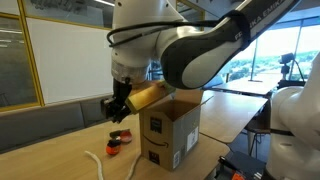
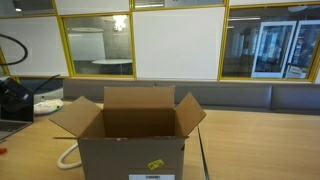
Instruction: Put the objects on the left inside the box
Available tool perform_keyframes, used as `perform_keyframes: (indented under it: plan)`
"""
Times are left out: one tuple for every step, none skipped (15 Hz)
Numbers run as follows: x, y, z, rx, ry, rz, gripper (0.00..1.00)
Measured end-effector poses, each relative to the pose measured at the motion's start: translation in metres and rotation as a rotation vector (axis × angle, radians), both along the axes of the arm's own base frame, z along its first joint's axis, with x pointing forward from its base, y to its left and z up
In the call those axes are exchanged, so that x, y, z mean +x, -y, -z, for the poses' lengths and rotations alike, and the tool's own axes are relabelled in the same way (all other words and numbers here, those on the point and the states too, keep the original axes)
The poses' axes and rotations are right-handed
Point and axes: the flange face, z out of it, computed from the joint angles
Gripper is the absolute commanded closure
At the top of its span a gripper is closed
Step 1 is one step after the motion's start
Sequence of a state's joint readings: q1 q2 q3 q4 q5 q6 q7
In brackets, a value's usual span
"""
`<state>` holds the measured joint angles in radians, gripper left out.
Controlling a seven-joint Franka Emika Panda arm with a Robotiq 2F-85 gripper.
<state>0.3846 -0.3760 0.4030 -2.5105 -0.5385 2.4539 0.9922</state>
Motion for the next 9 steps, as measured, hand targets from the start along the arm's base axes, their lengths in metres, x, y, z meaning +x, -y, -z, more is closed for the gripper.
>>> perform_keyframes:
  plan:
    - [0.001, 0.007, -0.011, -0.008, 0.026, 0.024, 0.45]
    - [0.002, 0.015, -0.021, -0.018, 0.053, 0.047, 0.45]
    - [0.004, 0.024, -0.031, -0.031, 0.083, 0.072, 0.45]
    - [0.007, 0.034, -0.041, -0.045, 0.114, 0.099, 0.45]
    - [0.009, 0.044, -0.049, -0.056, 0.142, 0.127, 0.45]
    - [0.012, 0.056, -0.057, -0.064, 0.166, 0.155, 0.45]
    - [0.014, 0.067, -0.063, -0.072, 0.19, 0.182, 0.45]
    - [0.017, 0.08, -0.069, -0.077, 0.208, 0.213, 0.45]
    - [0.02, 0.094, -0.072, -0.078, 0.22, 0.246, 0.45]
